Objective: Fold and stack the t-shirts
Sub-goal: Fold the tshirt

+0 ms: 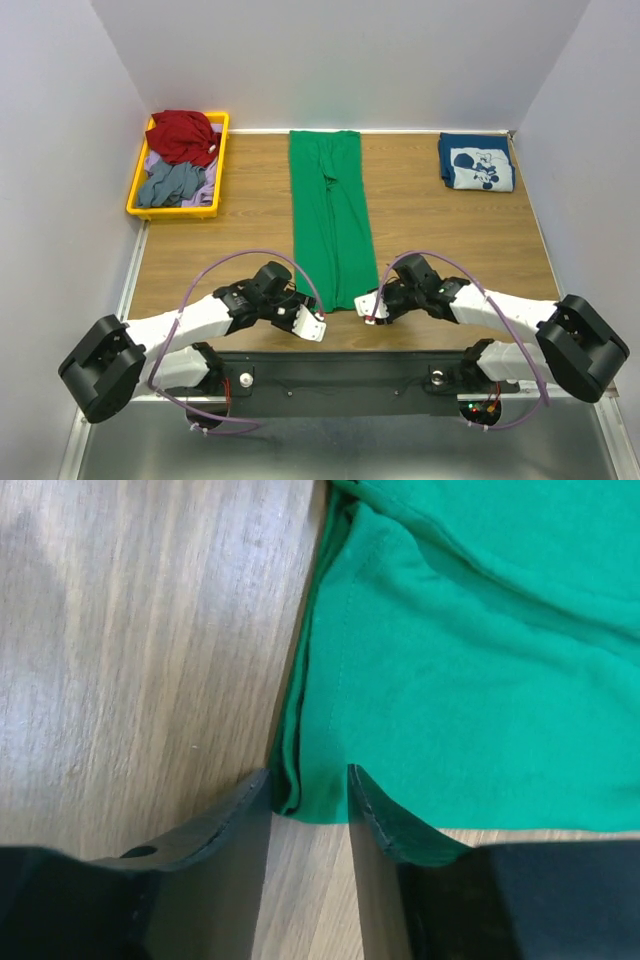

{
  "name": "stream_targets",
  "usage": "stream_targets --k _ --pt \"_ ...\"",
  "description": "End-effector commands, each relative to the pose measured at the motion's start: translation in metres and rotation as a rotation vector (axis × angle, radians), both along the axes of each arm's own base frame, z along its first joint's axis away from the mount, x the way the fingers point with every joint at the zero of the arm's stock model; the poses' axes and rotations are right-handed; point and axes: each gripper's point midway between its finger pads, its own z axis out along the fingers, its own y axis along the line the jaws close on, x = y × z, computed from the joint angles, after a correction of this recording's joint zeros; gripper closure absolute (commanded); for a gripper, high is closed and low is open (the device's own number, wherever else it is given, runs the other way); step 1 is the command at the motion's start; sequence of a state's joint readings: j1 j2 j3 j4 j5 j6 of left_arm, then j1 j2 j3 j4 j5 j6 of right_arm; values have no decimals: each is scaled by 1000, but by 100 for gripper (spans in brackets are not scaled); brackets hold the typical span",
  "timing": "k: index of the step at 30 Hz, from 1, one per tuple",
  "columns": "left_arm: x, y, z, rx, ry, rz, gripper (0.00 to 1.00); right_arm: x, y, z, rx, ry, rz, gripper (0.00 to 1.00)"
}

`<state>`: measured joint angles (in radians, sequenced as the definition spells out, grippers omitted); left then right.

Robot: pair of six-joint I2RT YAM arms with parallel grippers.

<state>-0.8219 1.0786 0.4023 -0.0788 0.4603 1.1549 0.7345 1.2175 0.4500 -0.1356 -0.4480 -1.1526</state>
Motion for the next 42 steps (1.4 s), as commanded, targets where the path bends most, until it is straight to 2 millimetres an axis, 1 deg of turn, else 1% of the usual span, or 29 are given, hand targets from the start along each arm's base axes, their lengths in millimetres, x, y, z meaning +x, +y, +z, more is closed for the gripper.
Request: stream_targets --k 1,4,6,7,8,10,11,12,13,14,16,17,18,19,20,21,23,25,28,29,30,31,33,34,35,37,40,41,42 --pt "3 2 -8 32 -18 -5 46 3 -2 -8 -33 -24 4 61" --pt "2 9 -21 81 -17 -17 45 1 -4 -13 -45 -24 15 66" --pt "4 8 -22 85 -17 -17 48 1 -4 -17 -50 -20 14 69" --pt "4 7 -22 84 -16 -14 54 2 -4 -18 -53 -19 11 70" --pt "8 3 -20 75 -21 -3 58 3 -4 -18 -53 -17 7 76" --pt "12 4 -24 93 -23 5 65 6 -3 -18 -57 -9 -10 82" --pt "13 3 -23 94 -24 6 68 7 -2 -17 -55 -10 -16 90" --pt "13 2 -23 93 -23 5 74 7 -2 -16 -51 -3 -27 94" --pt "14 0 -21 89 -22 0 85 8 -1 -14 -47 -4 -33 97" --pt "14 -3 -15 76 -20 -5 89 10 -1 -12 -41 -2 -48 99" --pt "13 -6 -10 63 0 1 94 12 2 -5 -24 -4 -60 99" --pt "10 -6 -8 68 20 -2 96 13 5 4 -4 -15 -62 99" --pt "11 -12 0 47 25 -11 100 10 5 5 -3 1 -60 99" --pt "8 -11 4 46 45 -6 100 8 8 14 13 -10 -52 100" --pt "6 -12 8 41 49 -15 100 5 8 13 9 2 -51 99" --pt "1 -17 14 30 49 -52 100 1 8 20 13 2 -50 100" --pt "-10 -17 17 43 48 -86 100 -6 11 28 25 -11 -35 99" --pt "-23 -20 20 40 52 -118 100 -13 9 30 15 0 -26 99" --pt "-41 -25 30 21 68 -148 100 -28 11 38 18 4 -5 99" --pt "-46 -26 33 15 73 -158 100 -38 15 41 21 8 22 99" --pt "-52 -29 37 2 92 -154 100 -45 15 46 27 21 18 99" --pt "-62 -30 43 -8 100 -181 100 -55 20 52 37 22 46 99" --pt "-74 -32 53 -32 130 -204 100 -64 20 59 42 39 34 99" --pt "-79 -28 58 -38 143 -205 100 -66 23 69 69 29 36 99" --pt "-82 -26 58 -39 149 -207 100 -66 23 73 76 30 25 99" --pt "-80 -21 61 -43 127 -188 100 -57 19 76 64 -8 -8 99" --pt "-66 -18 62 -51 68 -136 100 -42 13 70 16 -106 -8 99" --pt "-57 -16 61 -52 55 -104 100 -40 15 67 10 -123 0 100" --pt "-56 -18 62 -59 49 -107 100 -38 17 68 13 -125 -1 99"
